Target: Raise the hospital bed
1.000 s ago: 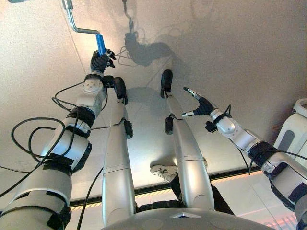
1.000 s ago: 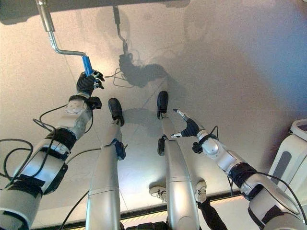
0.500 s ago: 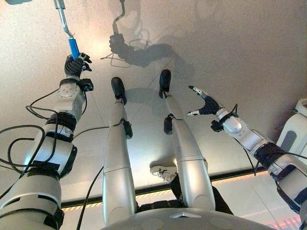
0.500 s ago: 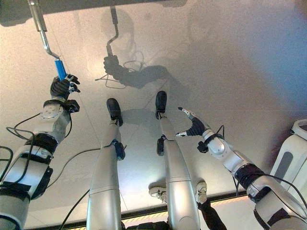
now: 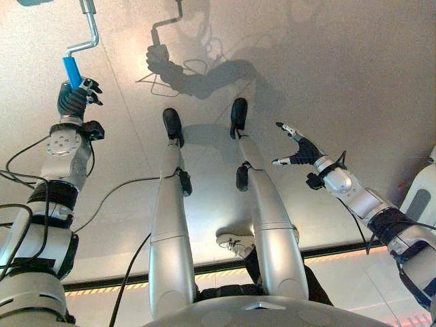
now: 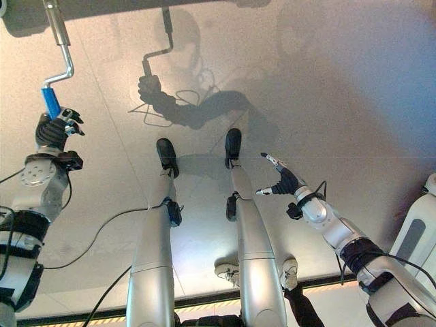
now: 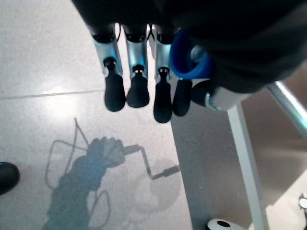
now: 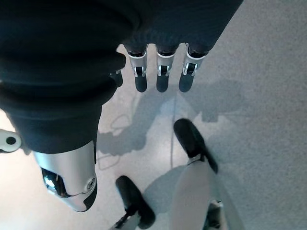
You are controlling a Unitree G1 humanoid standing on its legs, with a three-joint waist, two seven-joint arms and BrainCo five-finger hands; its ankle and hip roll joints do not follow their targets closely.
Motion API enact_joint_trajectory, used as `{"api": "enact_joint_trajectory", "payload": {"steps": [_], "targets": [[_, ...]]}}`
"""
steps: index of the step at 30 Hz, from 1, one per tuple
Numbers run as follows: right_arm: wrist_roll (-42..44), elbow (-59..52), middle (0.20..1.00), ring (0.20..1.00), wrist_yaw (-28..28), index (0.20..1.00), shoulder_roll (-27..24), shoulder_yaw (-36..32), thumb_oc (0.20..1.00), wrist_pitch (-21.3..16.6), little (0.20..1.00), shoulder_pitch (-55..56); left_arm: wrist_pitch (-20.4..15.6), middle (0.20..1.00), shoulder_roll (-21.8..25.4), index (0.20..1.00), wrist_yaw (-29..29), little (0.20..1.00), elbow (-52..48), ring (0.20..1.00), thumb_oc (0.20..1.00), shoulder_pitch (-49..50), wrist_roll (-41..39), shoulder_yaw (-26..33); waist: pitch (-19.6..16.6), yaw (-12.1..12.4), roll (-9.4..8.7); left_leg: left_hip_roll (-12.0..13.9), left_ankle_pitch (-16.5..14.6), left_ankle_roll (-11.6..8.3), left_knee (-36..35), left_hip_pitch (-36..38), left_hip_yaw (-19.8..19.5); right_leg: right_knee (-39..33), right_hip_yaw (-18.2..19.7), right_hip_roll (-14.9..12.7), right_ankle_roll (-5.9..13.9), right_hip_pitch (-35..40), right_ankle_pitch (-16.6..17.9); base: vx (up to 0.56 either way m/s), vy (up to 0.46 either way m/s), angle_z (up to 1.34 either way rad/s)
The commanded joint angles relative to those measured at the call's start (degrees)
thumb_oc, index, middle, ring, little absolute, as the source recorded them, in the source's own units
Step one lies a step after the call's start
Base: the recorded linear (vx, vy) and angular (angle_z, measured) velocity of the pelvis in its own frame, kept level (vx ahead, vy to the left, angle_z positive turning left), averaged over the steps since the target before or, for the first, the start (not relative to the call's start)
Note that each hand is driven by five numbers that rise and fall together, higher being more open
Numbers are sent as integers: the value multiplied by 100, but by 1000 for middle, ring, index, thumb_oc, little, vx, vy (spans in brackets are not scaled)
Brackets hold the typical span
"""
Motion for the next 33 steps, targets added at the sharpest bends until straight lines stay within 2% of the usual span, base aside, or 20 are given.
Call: {"api": "enact_joint_trajectory", "payload": {"steps": [1, 11, 13, 19, 22, 26, 28, 33], "targets": [[-46, -315, 1000, 1000, 122, 1000, -294, -222, 1000, -148, 1000, 690, 34, 200, 606, 200, 243, 200, 411, 200, 200, 1998, -680, 1254, -24, 326, 238, -425, -555, 439, 107, 300, 192, 271, -12, -159, 663, 99, -227, 0, 0, 0], [-98, -396, 1000, 1000, 245, 1000, -477, -495, 1000, -166, 1000, 954, 12, 200, 925, 200, -174, 200, -243, 200, 200, 3047, -718, 1672, -24, 428, 360, -447, -479, 436, 40, 371, 170, 255, -55, -196, 669, 183, -233, -4, -9, -2], [-131, -471, 1000, 1000, 257, 1000, -541, -624, 1000, -149, 1000, 1124, -75, 200, 1138, 200, -257, 200, -1117, 200, 200, 3688, -702, 1840, -24, 482, 416, -463, -453, 443, 5, 373, 180, 251, -74, -197, 660, 183, -231, 0, 0, 0], [-177, -468, 1000, 1000, 271, 1000, -607, -747, 1000, -126, 1000, 1279, -123, 200, 1422, 200, -469, 200, -2271, 200, 200, 4494, -917, 2045, -24, 536, 484, -487, -433, 460, 11, 358, 185, 273, -100, -206, 661, 161, -227, 0, 0, 0], [-226, -468, 1000, 1000, 271, 1000, -642, -836, 1000, -94, 1000, 1380, -188, 200, 1652, 200, -594, 200, -3267, 200, 200, 5155, -988, 2275, -24, 589, 533, -500, -424, 468, -23, 397, 186, 266, -96, -208, 665, 178, -225, 0, 0, 0], [-262, -454, 1000, 1000, 282, 1000, -649, -882, 1000, -91, 1000, 1432, -202, 200, 1719, 200, -697, 200, -3670, 200, 200, 5457, -1055, 2369, -24, 615, 560, -512, -430, 480, -15, 414, 191, 274, -101, -210, 667, 183, -233, 0, 0, 0], [-310, -363, 1000, 1000, 264, 1000, -623, -870, 1000, -77, 1000, 1436, -217, 200, 1826, 200, -798, 200, -4303, 200, 200, 5669, -1121, 2381, -24, 629, 589, -519, -433, 490, -23, 446, 187, 295, -106, -212, 668, 191, -239, 0, 0, 0], [-340, -245, 1000, 1000, 249, 1000, -565, -867, 1000, -81, 1000, 1403, -263, 200, 1835, 200, -962, 200, -5164, 200, 200, 5983, -1241, 2414, -24, 678, 630, -525, -443, 504, -2, 477, 206, 319, -101, -218, 675, 221, -251, 0, 0, 0]]}}
